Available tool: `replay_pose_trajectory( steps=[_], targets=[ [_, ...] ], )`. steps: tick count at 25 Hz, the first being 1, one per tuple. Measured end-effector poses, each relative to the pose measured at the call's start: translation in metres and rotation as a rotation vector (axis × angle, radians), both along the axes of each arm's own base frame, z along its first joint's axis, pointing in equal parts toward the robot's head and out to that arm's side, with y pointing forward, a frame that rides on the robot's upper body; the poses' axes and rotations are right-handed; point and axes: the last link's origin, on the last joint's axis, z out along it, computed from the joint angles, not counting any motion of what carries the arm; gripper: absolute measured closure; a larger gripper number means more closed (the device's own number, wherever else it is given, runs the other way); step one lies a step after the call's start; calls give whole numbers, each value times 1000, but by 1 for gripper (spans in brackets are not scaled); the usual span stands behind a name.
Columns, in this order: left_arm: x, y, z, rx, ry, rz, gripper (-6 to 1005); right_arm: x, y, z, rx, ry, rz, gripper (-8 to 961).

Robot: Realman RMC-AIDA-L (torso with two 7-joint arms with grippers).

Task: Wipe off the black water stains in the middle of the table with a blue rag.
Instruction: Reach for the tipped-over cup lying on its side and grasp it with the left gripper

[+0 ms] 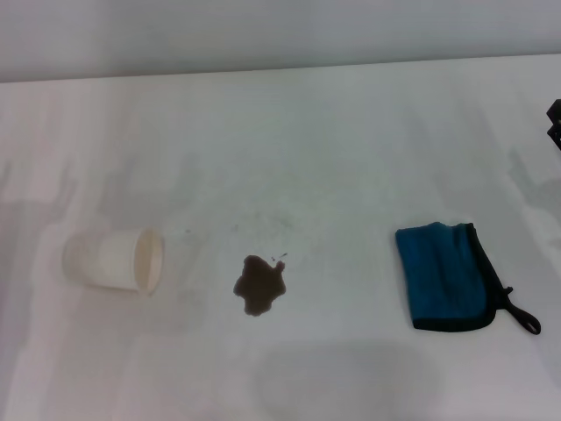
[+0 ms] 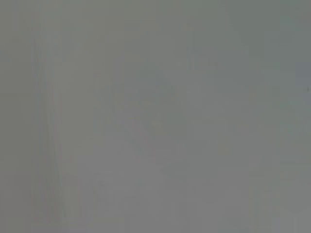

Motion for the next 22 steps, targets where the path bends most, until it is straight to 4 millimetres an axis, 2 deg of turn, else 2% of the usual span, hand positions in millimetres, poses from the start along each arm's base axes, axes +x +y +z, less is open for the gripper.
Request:
replay_pose_trajectory(
  steps=[6,16,22],
  targets=[
    [-4,-3,-3,-25,19,7,137,0,4,4,9,-27,4,172],
    [-15,-23,9,60,-47,35,137,-1,1,3,-10,-18,18,171],
    [-13,-20,13,72,-56,24,137,3,-1,1,-22,22,-4,171]
  ],
)
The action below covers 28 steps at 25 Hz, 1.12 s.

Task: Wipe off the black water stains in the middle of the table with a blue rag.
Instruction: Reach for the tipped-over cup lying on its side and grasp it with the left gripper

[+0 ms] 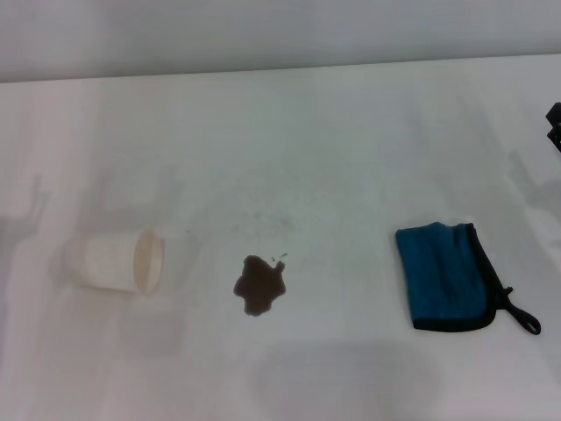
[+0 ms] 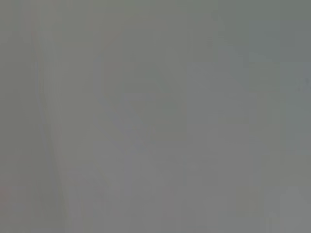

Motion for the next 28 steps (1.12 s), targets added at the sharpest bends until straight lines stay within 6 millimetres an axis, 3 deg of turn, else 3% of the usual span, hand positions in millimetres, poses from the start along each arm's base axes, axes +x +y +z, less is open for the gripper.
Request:
replay_pose_trajectory(
  steps=[7,15,24,28],
  targets=[
    [0,22,14,-94,29,-81,138,-1,7,-1,-6,4,-7,171],
    [-6,58,43,-522,50,-132,138,-7,15,-4,-1,32,-6,170],
    [19,87,85,-1028,274,-27,137,-7,19,-11,-26,38,-28,170],
    [35,94,104,-1129,435,17,137,-6,18,-13,-35,36,-28,169]
  ],
)
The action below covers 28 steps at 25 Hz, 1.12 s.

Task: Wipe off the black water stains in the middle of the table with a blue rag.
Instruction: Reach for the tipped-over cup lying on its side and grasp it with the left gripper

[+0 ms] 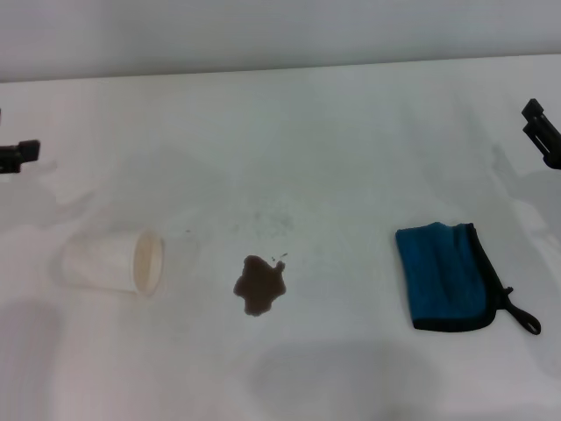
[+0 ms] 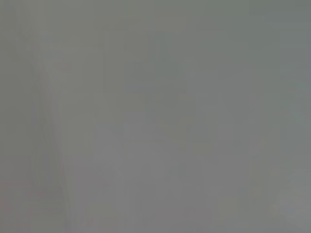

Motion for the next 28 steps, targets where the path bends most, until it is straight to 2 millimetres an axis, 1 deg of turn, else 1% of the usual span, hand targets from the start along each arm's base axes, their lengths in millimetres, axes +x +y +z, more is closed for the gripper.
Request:
replay_pose_trajectory(
  steps=[3,8,11,15,17,21,24,28],
  targets=[
    [15,9,12,-73,136,-45,137,1,-2,0,-1,-1,-1,169],
    [38,21,17,-228,370,-120,137,1,-3,0,-3,0,-1,169],
    [53,26,14,-281,514,-205,137,1,-2,0,-3,0,0,169],
    [67,31,1,-318,623,-299,141,0,0,1,4,2,1,169],
    [73,33,-5,-335,647,-337,142,0,0,1,6,3,1,169],
    [79,34,-20,-394,634,-375,146,0,1,1,8,6,-1,168],
    [80,32,-30,-438,622,-389,149,0,1,1,9,7,-2,168],
    [75,27,-40,-499,609,-382,152,-2,3,1,10,8,4,168]
  ],
)
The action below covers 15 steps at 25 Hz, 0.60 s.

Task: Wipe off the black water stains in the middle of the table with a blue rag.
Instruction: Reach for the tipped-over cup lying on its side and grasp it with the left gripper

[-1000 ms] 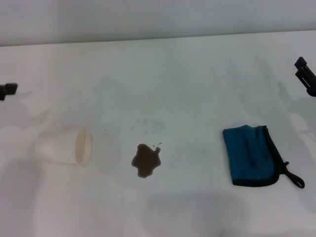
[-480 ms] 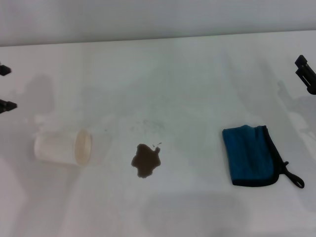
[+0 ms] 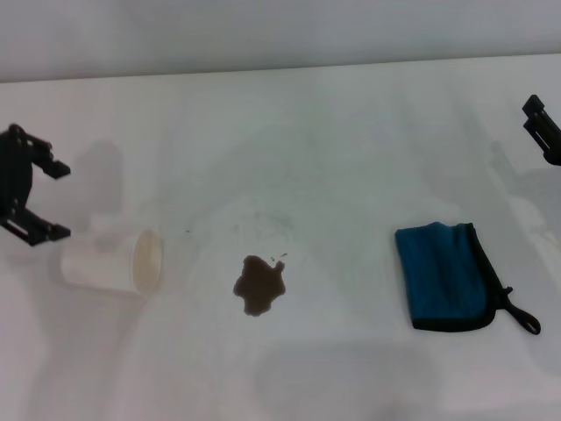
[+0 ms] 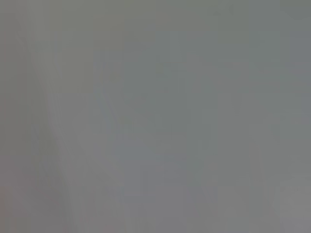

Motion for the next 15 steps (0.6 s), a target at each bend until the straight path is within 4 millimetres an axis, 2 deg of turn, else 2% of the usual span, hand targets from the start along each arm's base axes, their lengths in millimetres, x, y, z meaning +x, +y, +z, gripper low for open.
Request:
replay_pose_trajectory(
  steps=[7,15],
  targets=[
    [-8,-8,-12,-51,-16,25,158,-4,4,-3,-9,5,12,168],
    [-15,-12,-26,-94,-29,17,166,-5,-1,-7,-11,24,10,167]
  ],
)
